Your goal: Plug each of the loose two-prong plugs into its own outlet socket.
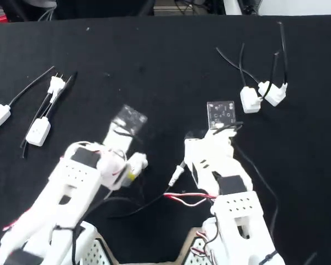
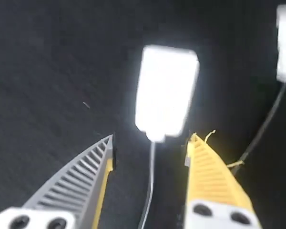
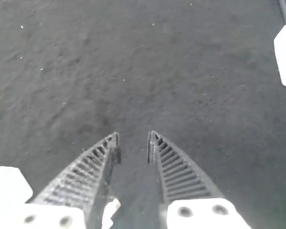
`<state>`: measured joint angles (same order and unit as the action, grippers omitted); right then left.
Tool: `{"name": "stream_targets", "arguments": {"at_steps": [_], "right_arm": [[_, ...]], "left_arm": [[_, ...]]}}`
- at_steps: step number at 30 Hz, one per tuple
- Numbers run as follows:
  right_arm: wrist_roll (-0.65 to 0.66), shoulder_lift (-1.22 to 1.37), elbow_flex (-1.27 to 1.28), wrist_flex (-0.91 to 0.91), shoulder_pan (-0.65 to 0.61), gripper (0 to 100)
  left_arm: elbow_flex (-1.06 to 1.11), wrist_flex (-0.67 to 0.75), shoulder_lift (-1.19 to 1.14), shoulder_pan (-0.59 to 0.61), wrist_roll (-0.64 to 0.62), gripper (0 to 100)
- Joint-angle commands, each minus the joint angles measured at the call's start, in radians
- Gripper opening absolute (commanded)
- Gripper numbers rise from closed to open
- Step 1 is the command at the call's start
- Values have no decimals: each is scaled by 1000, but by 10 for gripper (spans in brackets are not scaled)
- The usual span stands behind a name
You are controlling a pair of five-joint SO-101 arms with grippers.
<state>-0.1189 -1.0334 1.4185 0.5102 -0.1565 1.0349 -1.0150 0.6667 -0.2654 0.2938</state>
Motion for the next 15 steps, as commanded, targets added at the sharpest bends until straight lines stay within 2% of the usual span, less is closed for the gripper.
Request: {"name": "stream_targets", "arguments": {"at_steps": [1, 4, 6, 10, 15], "right_arm": [[-3, -25, -13, -26, -17, 89], [-3, -25, -13, -26, -17, 89], [-3, -25, -13, -26, -17, 89], [-3, -25, -13, -26, -18, 89], [-3, -27, -15, -26, -20, 89]], "left_arm": [[-91, -75, -101, -22, 97, 246], [-76, -69, -133, -21, 153, 246], [-42, -3, -146, -12, 175, 243], [22, 181, -161, 87, 180, 242], [-24, 212, -152, 225, 169, 242]]}}
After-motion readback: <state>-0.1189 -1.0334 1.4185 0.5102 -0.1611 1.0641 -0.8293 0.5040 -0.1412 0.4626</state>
